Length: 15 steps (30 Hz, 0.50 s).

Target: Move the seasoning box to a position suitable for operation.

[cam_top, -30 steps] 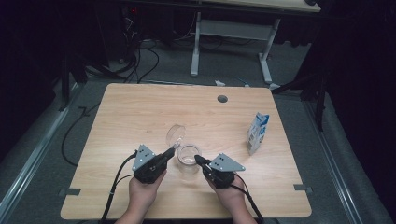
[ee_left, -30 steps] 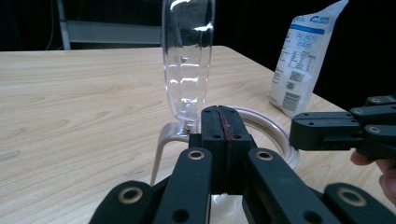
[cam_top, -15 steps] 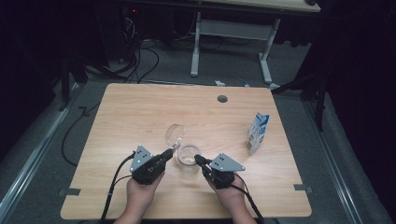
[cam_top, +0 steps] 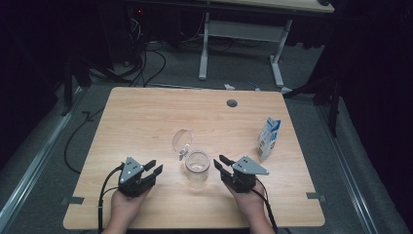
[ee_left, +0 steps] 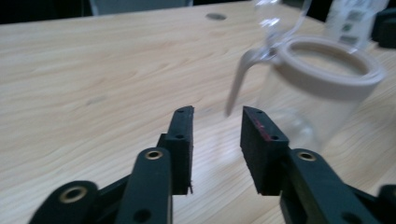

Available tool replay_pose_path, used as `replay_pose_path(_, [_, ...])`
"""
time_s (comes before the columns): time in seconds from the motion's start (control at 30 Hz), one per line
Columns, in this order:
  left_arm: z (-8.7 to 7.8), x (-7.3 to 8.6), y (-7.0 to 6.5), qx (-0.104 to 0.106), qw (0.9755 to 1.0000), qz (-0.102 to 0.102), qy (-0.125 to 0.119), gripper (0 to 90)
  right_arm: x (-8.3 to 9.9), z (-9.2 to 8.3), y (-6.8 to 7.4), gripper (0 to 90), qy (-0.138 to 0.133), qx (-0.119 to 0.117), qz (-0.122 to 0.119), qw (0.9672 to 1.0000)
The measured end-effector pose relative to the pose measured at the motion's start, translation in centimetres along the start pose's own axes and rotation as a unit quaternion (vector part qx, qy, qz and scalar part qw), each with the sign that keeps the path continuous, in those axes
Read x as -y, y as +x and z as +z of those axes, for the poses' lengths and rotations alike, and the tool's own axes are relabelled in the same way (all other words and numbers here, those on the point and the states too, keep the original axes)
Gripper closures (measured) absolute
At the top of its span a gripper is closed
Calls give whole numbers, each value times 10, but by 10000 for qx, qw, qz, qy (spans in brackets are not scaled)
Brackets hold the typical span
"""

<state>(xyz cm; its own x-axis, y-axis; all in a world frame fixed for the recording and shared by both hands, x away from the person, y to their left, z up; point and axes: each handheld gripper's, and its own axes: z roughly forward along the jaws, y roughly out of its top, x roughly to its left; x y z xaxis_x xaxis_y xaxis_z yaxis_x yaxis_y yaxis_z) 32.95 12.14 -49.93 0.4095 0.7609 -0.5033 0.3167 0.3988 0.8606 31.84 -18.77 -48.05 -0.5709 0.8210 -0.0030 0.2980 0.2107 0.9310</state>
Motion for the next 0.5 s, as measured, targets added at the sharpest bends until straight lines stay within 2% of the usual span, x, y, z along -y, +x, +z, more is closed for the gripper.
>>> replay_pose_path(0.1, [-4,-1,12,-130,9999,19,56,605,2,0,-3,684,29,77,14,10000])
replay_pose_path(0.2, [-9,-1,19,-143,9999,-10,74,594,6,2,-7,676,103,158,46,9998])
replay_pose_path(0.5, [-16,13,22,-33,9987,372,336,556,17,0,-21,629,273,492,109,9984])
